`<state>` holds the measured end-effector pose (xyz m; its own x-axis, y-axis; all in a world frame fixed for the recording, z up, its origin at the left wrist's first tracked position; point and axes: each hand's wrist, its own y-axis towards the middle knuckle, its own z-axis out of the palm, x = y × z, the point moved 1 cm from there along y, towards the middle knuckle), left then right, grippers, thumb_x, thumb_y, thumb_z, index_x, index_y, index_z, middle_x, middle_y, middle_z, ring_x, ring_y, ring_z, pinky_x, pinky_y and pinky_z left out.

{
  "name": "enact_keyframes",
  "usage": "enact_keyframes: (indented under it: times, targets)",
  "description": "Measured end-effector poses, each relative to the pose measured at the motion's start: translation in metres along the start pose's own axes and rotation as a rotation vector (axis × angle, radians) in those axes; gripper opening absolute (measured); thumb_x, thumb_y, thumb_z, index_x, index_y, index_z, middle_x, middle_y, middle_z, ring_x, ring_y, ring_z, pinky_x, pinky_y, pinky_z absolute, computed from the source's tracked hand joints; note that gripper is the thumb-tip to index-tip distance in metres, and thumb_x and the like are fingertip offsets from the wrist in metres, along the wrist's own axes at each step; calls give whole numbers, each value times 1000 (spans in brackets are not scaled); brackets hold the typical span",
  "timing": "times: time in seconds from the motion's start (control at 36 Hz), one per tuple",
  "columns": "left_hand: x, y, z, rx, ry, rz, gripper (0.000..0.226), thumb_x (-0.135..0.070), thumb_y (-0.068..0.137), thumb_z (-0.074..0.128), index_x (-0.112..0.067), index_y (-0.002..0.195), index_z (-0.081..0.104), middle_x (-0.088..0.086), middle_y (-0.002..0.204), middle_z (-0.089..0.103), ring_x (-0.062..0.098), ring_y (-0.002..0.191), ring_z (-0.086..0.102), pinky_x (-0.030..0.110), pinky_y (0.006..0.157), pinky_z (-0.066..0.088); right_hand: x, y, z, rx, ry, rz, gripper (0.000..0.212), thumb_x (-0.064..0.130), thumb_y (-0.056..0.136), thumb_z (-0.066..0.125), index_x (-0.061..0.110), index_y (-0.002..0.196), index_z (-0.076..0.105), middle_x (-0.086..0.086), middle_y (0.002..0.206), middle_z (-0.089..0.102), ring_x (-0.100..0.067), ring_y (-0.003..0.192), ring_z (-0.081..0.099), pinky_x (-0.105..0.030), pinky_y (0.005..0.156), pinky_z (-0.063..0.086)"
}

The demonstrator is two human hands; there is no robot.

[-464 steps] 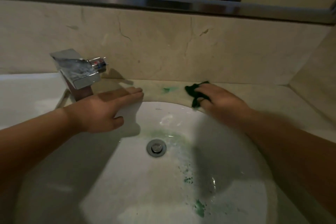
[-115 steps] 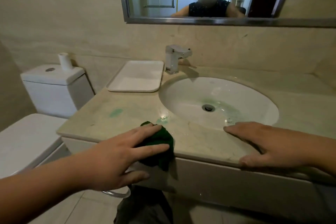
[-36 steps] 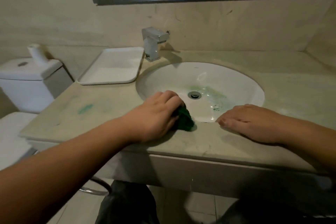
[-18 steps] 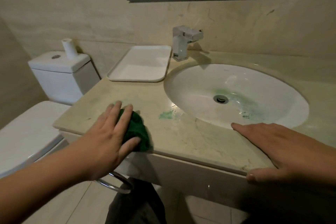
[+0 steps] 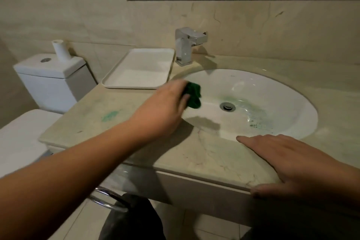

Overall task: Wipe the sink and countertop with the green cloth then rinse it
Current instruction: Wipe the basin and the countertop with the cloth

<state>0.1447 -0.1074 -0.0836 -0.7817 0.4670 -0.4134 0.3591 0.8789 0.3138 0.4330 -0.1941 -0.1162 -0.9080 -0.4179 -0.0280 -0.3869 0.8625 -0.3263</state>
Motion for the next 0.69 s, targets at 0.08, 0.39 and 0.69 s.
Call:
enact_keyframes:
  times: [0.08,0.39,0.69]
  targets:
    - [15,-27,-43,-75,94,49,49,-37,105,43,-26,153,45,0,148,53,17,129,53,36,107,46,0,1,1,10,38,13,114,108,61,23,55,150,-23,26,165,11,-1,146,21,-24,121,16]
    - [18,-83,-2,579,473,41,93,-88,83,-5,-40,159,-31,-3,163,-48,21,149,-46,35,122,-21,-4,-1,6,-23,18,-12,114,109,61,13,51,154,-21,22,167,13,-4,149,20,-24,122,14]
    - [-25,21,59,381,270,137,35,-45,111,37,-23,126,60,1,125,56,26,110,55,40,98,44,0,-5,-3,47,88,17,116,105,64,29,49,156,-16,20,168,14,-6,148,20,-26,120,15]
